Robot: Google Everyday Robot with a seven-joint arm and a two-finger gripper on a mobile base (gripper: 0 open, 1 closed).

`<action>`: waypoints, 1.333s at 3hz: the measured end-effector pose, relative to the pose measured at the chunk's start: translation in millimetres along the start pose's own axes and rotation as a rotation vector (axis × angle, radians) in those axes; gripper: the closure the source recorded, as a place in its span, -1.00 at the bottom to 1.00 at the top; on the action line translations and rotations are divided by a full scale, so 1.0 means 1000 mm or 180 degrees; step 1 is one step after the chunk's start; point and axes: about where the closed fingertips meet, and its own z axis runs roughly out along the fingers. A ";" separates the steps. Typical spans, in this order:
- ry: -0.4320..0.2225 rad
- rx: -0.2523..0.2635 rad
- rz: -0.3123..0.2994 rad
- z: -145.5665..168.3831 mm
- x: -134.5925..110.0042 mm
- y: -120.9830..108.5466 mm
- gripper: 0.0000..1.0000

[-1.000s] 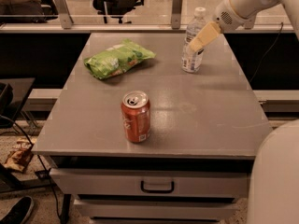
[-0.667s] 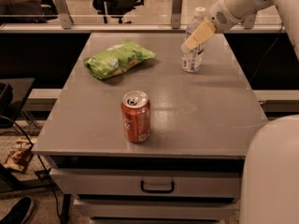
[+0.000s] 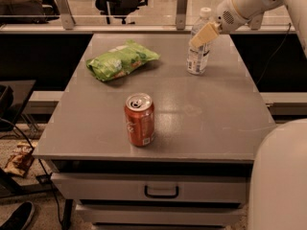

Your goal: Move blue plastic bottle near coke can

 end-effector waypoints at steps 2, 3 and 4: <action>-0.0238 -0.0113 -0.0262 -0.041 -0.017 0.044 0.97; -0.0375 -0.0260 -0.0446 -0.058 -0.019 0.083 1.00; -0.0500 -0.0423 -0.0615 -0.070 -0.016 0.125 1.00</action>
Offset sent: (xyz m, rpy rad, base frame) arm -0.0905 0.0329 0.0560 0.0402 -0.1103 0.1524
